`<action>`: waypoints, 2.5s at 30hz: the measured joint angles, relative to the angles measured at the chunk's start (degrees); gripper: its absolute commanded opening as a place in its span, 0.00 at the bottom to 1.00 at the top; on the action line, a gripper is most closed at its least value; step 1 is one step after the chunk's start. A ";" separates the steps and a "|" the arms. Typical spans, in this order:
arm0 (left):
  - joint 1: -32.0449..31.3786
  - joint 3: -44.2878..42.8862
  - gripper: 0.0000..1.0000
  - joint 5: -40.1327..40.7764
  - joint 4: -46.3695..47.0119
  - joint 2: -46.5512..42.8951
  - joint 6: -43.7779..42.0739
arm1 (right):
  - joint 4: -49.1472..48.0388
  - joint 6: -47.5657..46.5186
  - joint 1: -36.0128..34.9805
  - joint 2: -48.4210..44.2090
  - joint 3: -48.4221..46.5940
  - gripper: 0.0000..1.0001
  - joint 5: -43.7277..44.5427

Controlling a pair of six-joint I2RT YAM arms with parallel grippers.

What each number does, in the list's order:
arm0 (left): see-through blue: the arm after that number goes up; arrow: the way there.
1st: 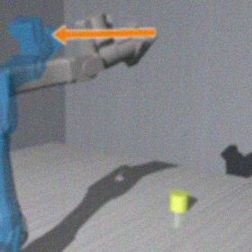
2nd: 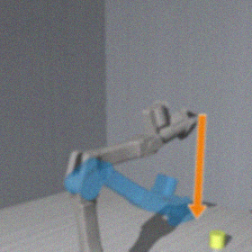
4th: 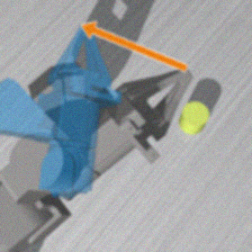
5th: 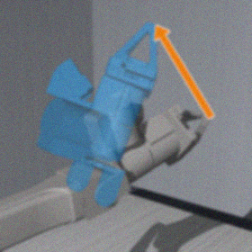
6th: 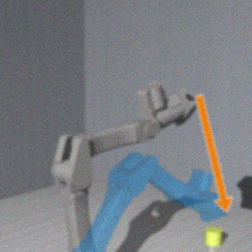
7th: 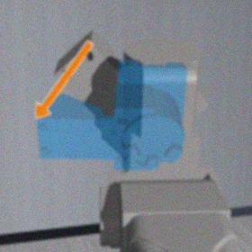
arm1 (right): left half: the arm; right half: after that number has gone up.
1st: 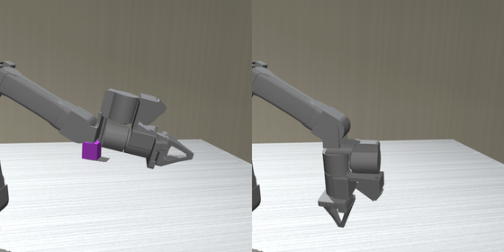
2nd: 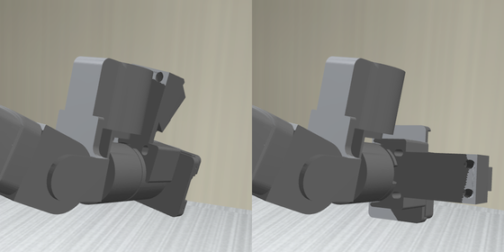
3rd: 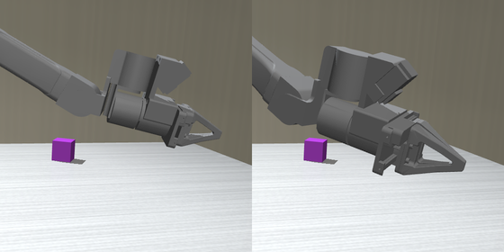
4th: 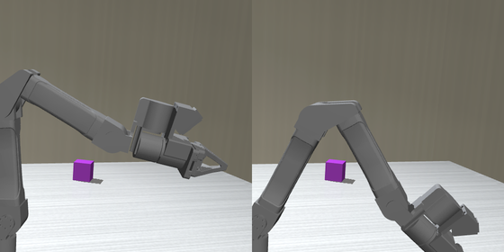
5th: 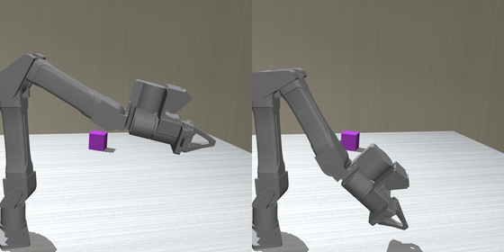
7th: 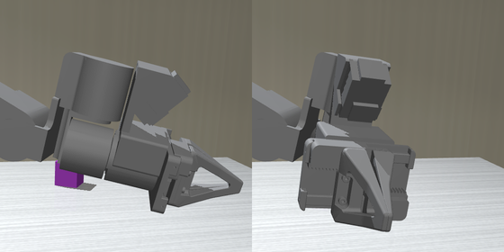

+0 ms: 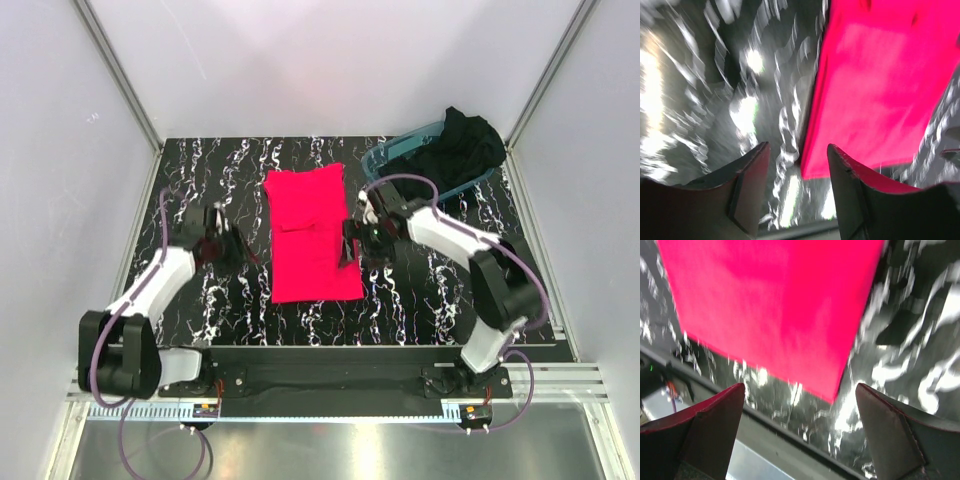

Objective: Fold and stack the t-shirts
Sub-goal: Fold the tshirt

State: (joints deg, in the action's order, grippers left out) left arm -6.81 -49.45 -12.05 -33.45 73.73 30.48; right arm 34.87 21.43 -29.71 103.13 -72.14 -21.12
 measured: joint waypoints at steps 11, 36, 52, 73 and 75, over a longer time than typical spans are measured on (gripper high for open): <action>-3.48 26.16 0.54 -12.72 14.91 -8.52 11.41 | -12.63 4.85 3.74 -14.10 25.18 0.68 -7.54; -9.14 22.01 0.57 -7.91 17.20 -0.55 28.65 | -26.01 13.49 7.37 -9.33 31.85 0.48 -13.77; -11.34 23.56 0.50 -10.47 19.12 1.27 38.42 | -24.37 13.18 7.37 -9.81 31.67 0.49 -13.03; -11.47 24.74 0.31 -9.49 18.84 0.70 40.22 | -29.03 18.12 6.14 -8.28 32.87 0.59 -17.49; -11.52 24.74 0.28 -9.35 18.69 0.74 39.91 | -29.11 18.78 5.90 -8.28 32.87 0.59 -17.22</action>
State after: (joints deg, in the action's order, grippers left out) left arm -18.33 -24.71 -21.41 -14.76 74.48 70.39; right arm 5.76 40.21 -23.81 94.85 -39.27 -38.35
